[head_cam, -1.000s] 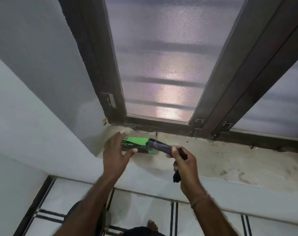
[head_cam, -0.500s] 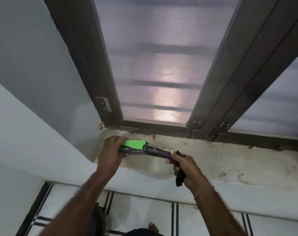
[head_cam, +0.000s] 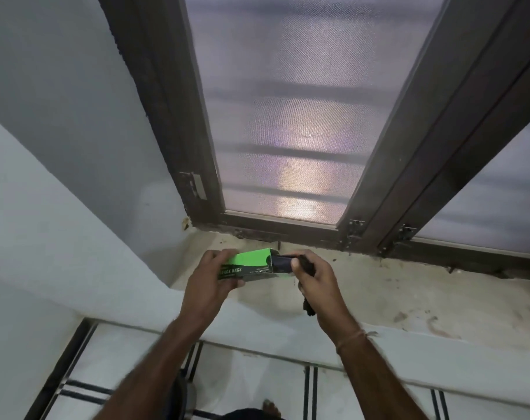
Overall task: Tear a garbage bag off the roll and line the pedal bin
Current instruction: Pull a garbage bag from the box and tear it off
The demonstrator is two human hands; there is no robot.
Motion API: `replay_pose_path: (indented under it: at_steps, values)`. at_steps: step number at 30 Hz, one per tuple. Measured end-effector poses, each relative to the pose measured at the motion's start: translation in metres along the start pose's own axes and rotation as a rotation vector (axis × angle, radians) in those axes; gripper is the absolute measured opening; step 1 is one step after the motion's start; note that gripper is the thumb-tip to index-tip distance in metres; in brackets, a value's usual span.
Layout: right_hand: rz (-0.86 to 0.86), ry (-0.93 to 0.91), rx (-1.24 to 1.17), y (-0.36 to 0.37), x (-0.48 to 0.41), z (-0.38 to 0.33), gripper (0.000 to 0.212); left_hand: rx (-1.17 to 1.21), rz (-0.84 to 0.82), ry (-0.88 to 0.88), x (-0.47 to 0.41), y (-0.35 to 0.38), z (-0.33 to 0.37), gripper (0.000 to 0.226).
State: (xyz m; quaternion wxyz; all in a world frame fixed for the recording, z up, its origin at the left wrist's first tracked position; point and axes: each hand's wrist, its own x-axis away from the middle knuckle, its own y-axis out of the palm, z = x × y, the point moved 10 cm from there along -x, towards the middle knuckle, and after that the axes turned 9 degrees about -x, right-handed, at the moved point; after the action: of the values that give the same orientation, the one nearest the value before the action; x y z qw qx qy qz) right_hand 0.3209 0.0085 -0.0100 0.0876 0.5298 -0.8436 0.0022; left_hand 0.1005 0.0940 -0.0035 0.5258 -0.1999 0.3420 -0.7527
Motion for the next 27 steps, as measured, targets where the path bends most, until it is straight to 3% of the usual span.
replay_pose_path:
  at_steps: [3, 6, 10, 14, 19, 23, 27]
  values:
    - [0.064, -0.065, 0.013, -0.003, 0.002, -0.009, 0.008, 0.046, 0.025, -0.024, 0.006, 0.000, 0.003, 0.058]
    - [-0.057, -0.102, 0.007, 0.012, 0.008, -0.022, 0.014, 0.085, 0.043, -0.034, 0.010, 0.002, 0.003, 0.057]
    - [0.097, -0.132, -0.059, -0.010, 0.012, -0.025, 0.017, 0.145, 0.078, -0.090, 0.016, 0.002, -0.006, 0.057]
    - [-0.021, -0.128, -0.043, 0.001, 0.019, -0.028, 0.021, 0.148, 0.101, -0.101, 0.019, 0.002, -0.005, 0.057]
    - [0.110, -0.229, -0.026, -0.010, 0.029, -0.034, 0.033, 0.177, 0.129, -0.109, 0.022, 0.004, 0.000, 0.052]
    - [-0.003, -0.227, -0.039, 0.010, 0.031, -0.032, 0.039, 0.172, 0.111, -0.111, 0.025, 0.010, 0.000, 0.055]
    - [0.036, -0.257, 0.084, 0.006, 0.029, -0.027, 0.040, 0.169, 0.114, -0.094, 0.029, 0.008, 0.002, 0.055]
